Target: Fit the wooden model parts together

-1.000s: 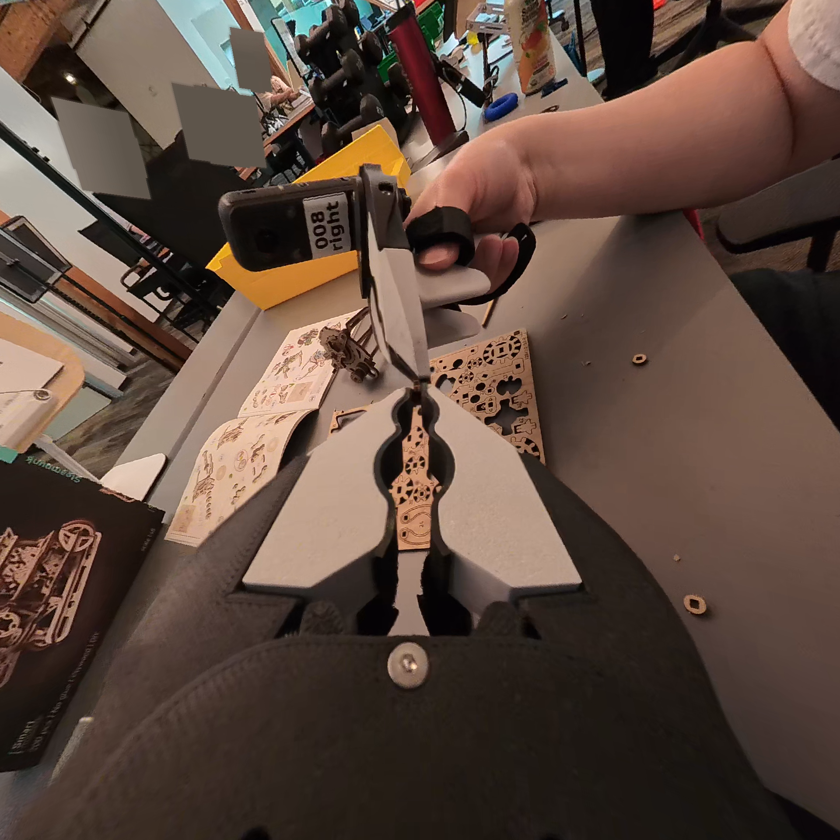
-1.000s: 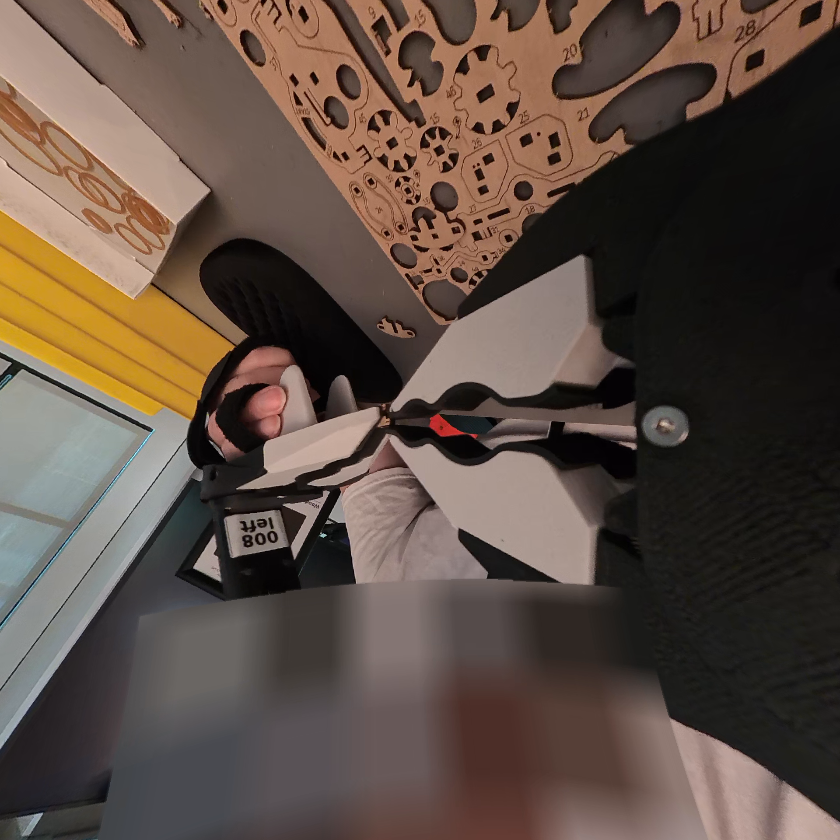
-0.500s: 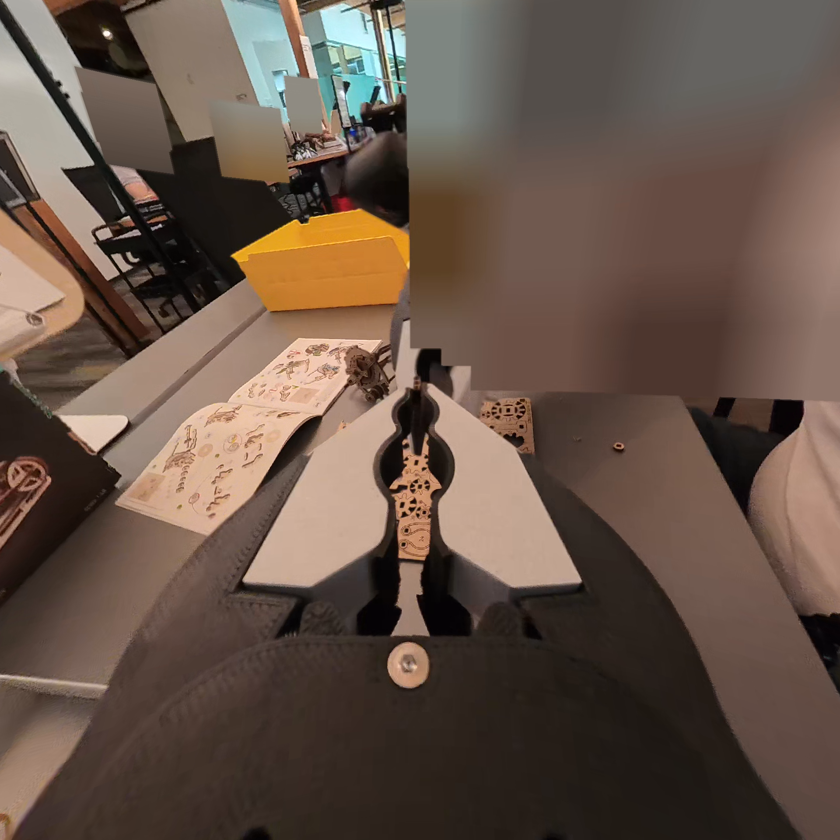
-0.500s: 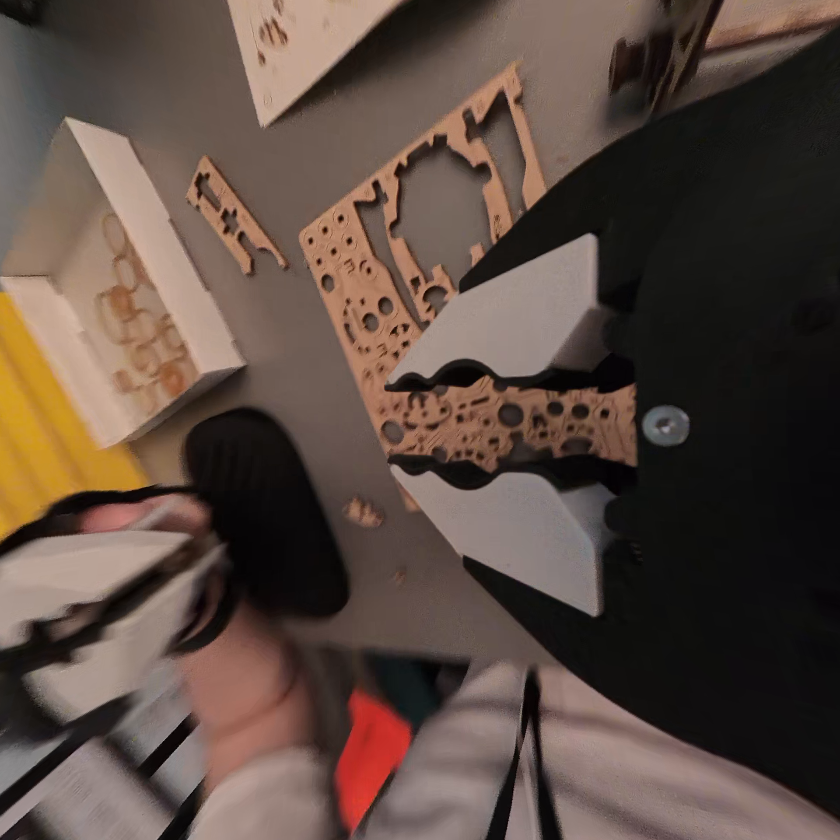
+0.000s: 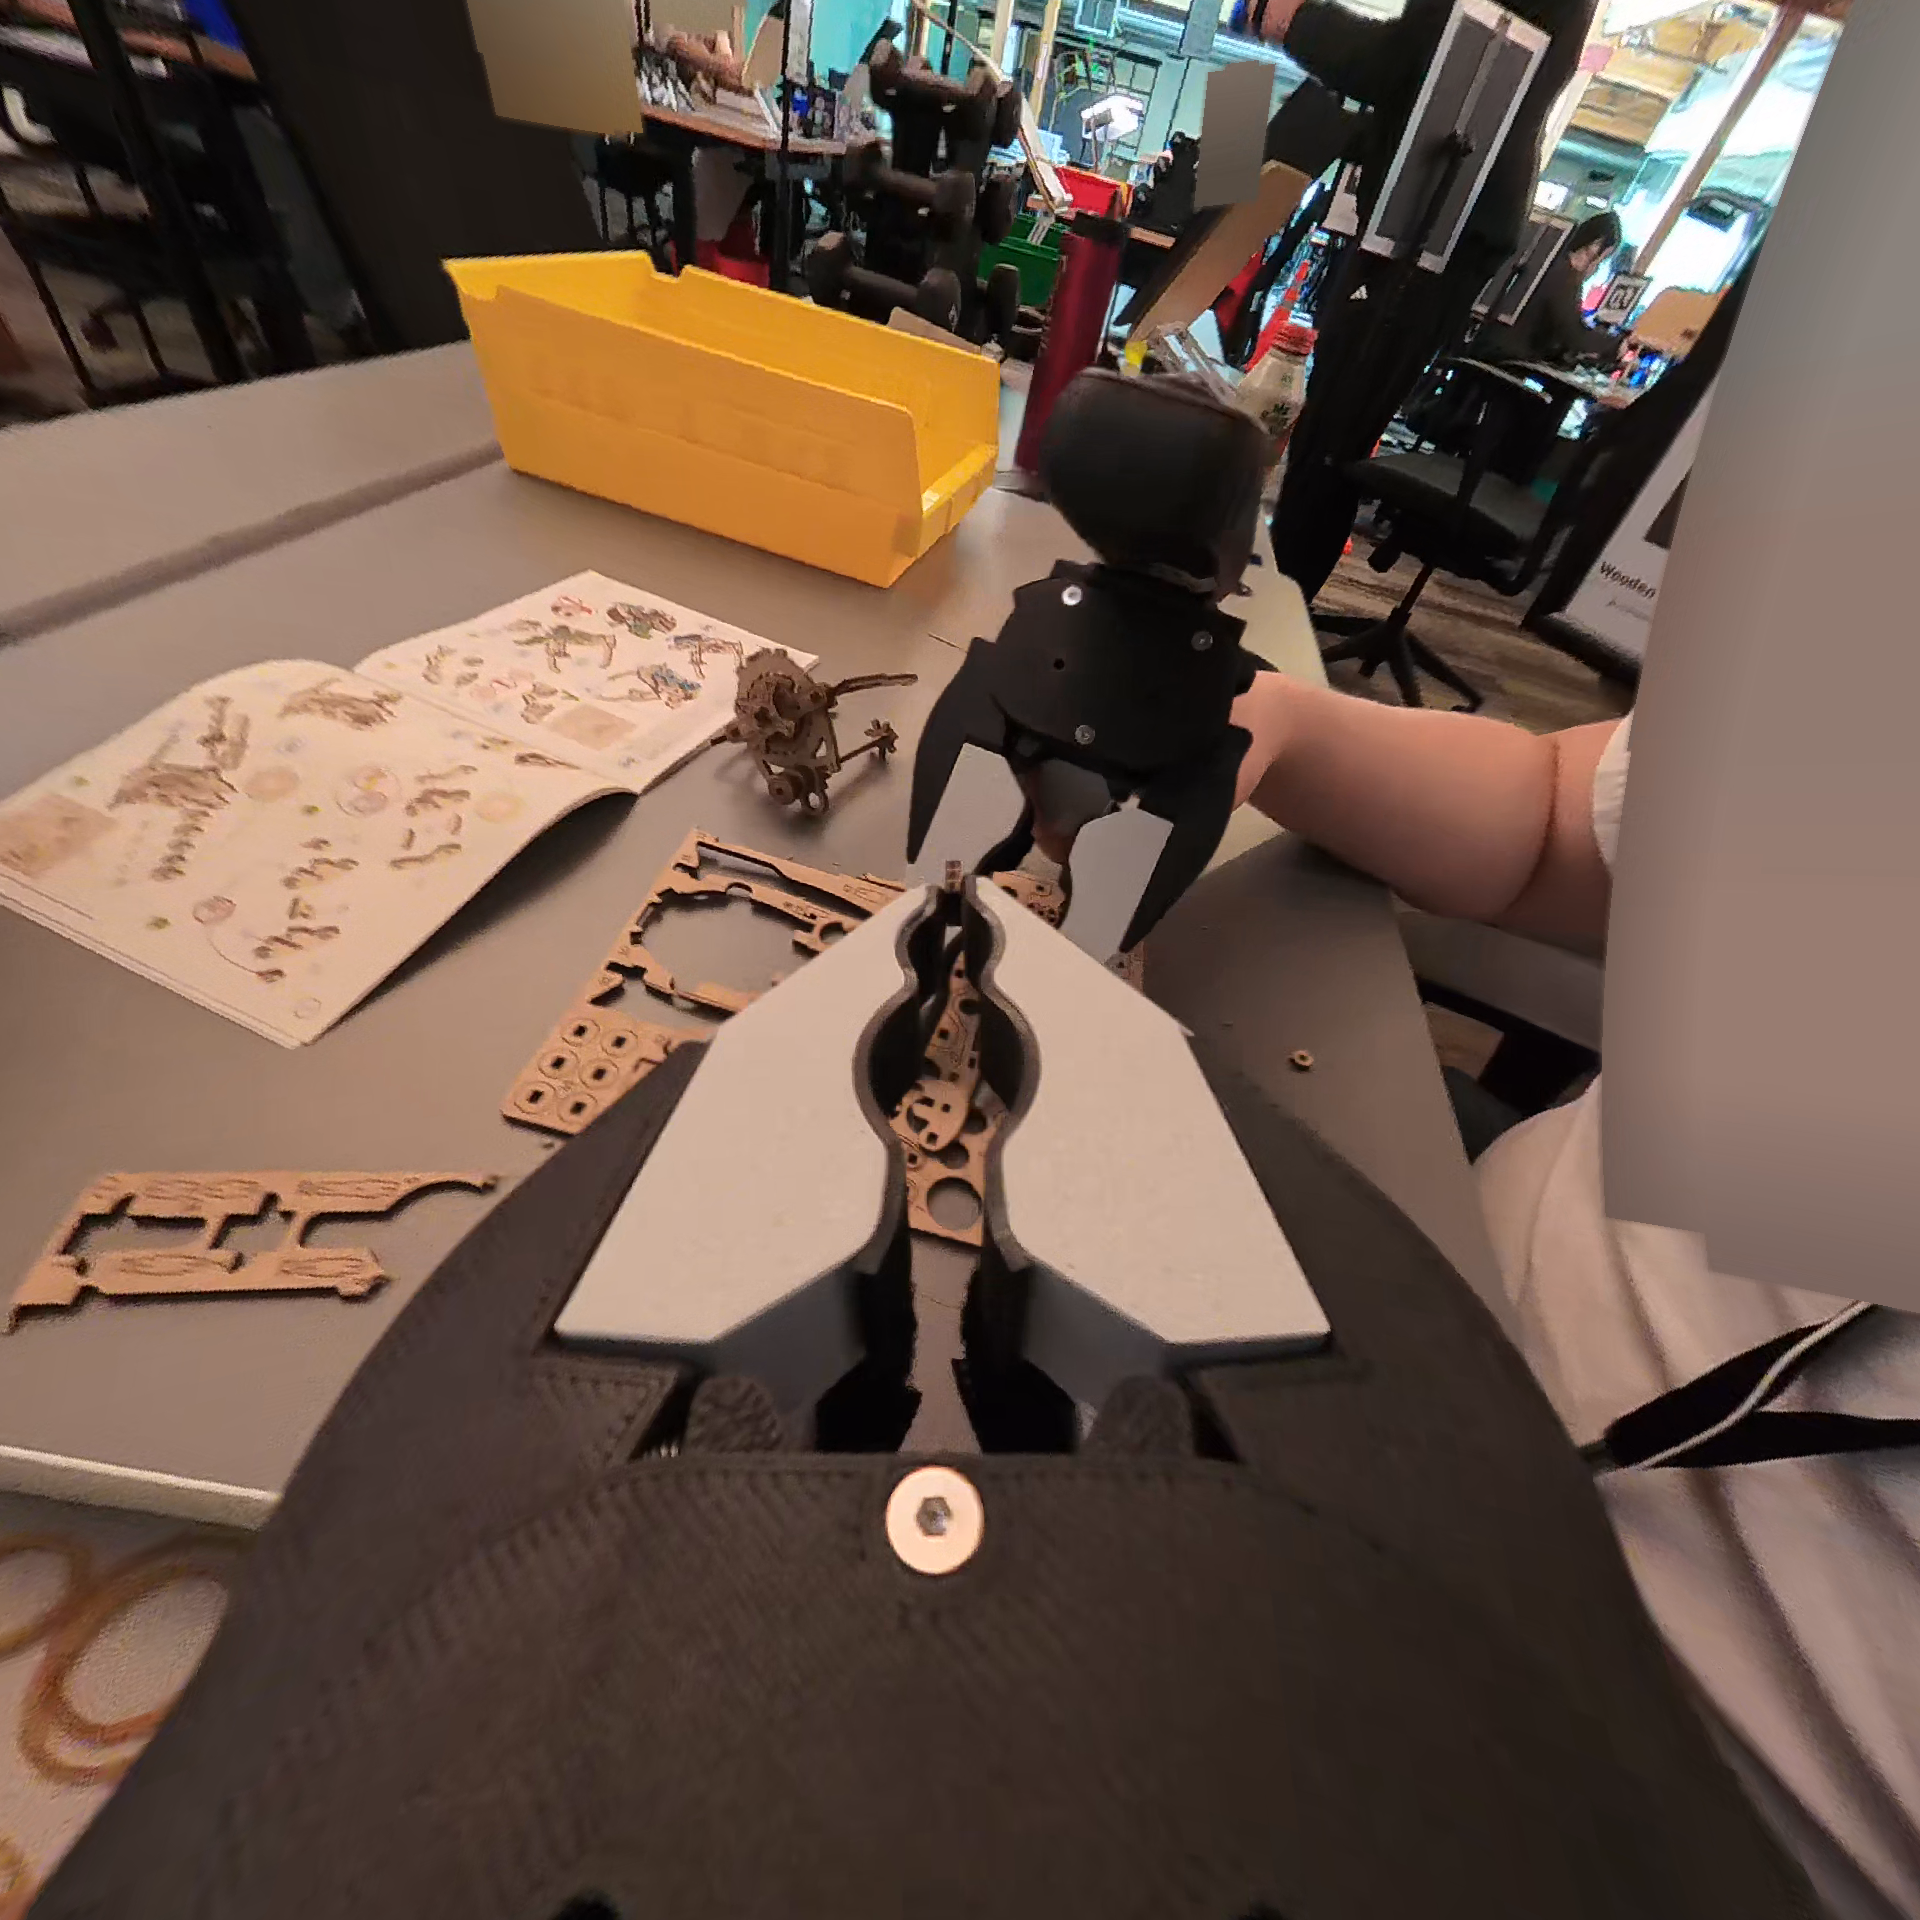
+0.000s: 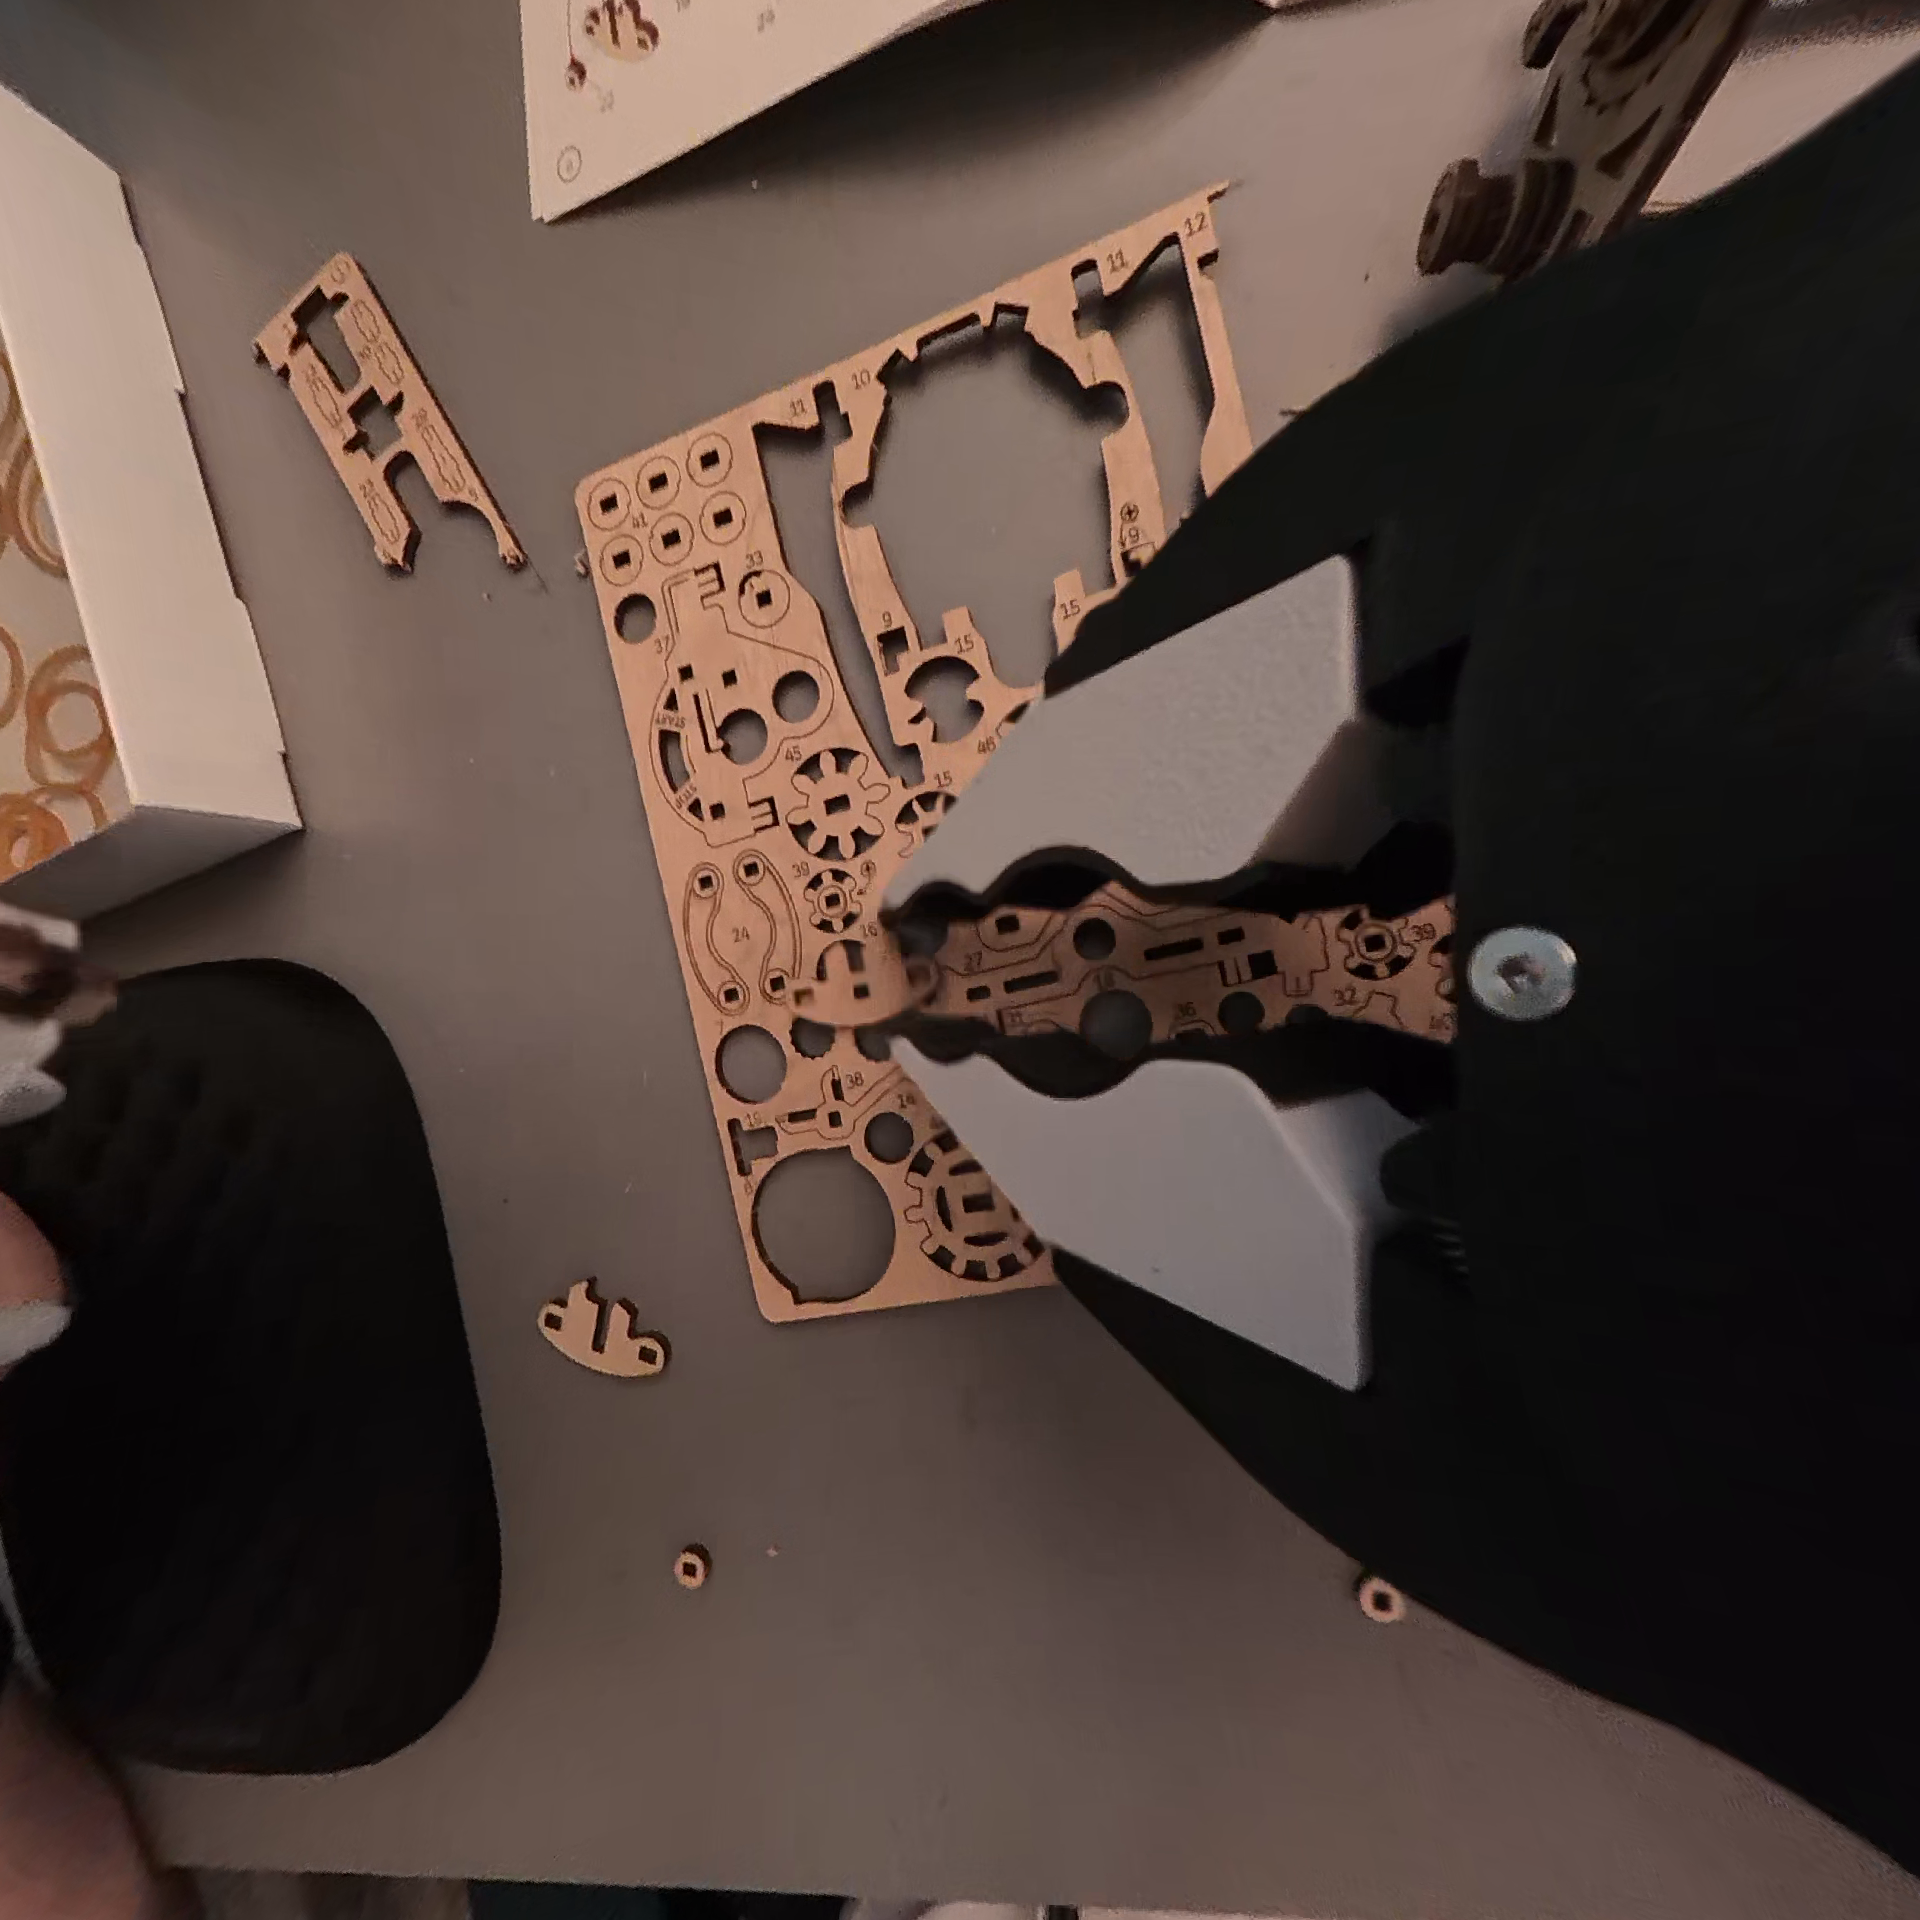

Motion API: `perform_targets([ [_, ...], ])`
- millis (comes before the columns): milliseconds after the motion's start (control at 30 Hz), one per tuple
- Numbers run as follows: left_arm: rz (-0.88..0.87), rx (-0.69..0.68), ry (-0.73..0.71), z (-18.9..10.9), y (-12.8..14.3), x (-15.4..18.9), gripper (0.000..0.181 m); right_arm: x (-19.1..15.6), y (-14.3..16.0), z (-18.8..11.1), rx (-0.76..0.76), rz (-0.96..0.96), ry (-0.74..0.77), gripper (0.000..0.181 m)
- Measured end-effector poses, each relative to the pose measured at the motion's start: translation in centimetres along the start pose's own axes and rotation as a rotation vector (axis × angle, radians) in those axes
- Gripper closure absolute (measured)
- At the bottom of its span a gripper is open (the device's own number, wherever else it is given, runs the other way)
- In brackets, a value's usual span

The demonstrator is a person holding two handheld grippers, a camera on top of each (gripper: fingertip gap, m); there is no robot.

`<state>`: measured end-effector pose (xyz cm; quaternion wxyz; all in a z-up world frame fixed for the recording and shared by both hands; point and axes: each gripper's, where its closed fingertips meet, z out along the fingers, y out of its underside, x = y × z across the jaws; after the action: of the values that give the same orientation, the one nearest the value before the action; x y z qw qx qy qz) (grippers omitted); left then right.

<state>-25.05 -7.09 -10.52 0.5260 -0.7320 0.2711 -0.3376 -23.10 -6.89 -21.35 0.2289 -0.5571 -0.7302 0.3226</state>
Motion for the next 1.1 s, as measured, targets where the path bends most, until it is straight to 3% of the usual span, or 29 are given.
perform_targets([
  [167,-0.263,-0.081,0.057,0.3,1.7,-0.6,0.180,0.0,-0.4,-0.2,0.010,-0.015,0.016,0.167],
  [400,-0.553,-0.162,0.108,0.3,4.0,-1.4,0.180,-0.1,-3.9,-1.7,0.159,-0.082,0.132,0.168],
  [533,-0.584,-0.201,0.071,0.3,5.0,-1.9,0.180,0.1,-5.1,-2.0,0.205,-0.083,0.214,0.168],
  [867,-0.619,-0.410,0.027,-1.9,6.9,-2.3,0.180,-1.7,-4.9,3.1,0.084,0.058,0.205,0.168],
  [1100,-0.566,-0.526,-0.044,-2.3,8.5,-2.3,0.180,-1.0,-4.7,3.8,0.054,0.072,0.271,0.168],
])
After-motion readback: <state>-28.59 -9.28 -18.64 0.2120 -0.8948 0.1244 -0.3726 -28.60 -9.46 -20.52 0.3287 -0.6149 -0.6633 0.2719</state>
